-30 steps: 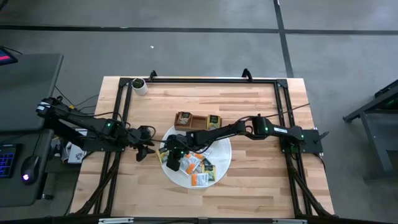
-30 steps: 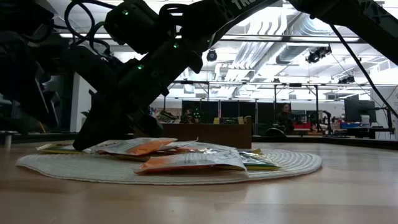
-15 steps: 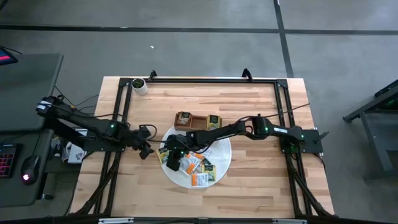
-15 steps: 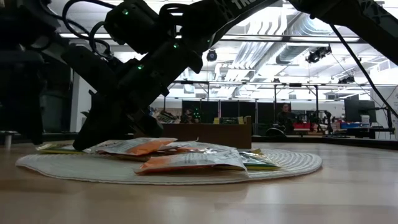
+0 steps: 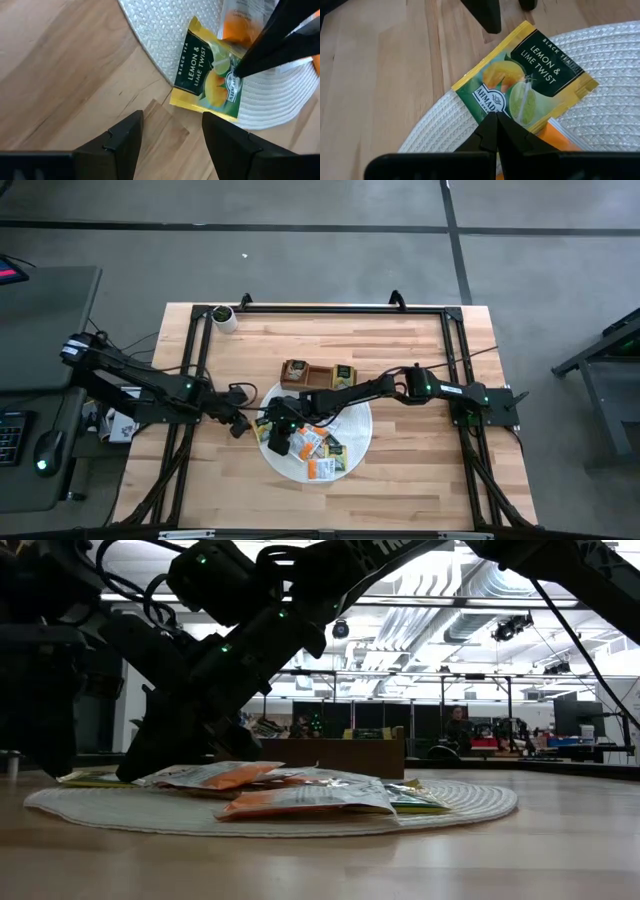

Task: Pick & Place Tea
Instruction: Put the yellow tea bag into the right section of the wooden organizer

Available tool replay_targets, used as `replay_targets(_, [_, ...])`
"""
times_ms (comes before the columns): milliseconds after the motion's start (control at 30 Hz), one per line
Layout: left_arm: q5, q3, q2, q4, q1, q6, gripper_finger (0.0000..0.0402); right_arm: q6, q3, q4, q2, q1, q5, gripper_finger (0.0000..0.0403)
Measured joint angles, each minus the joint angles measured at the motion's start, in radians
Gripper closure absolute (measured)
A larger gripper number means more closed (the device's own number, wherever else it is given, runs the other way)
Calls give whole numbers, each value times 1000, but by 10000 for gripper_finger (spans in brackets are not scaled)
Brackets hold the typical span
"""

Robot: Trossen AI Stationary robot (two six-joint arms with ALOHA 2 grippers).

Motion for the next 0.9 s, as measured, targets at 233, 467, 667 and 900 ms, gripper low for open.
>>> replay_targets(233, [3,0,61,105,0,-8,197,-8,0,3,1,5,-17,403])
replay_targets(467, [22,0,130,190,1,-12,197,-26,0,3,2,5,-28,403])
replay_targets(667, [37,-1,150,243,1,-13,197,-26,-1,3,2,5,-35,403])
replay_targets(900, [68,-3,141,247,1,-11,206,-26,-1,2,2,5,-41,403])
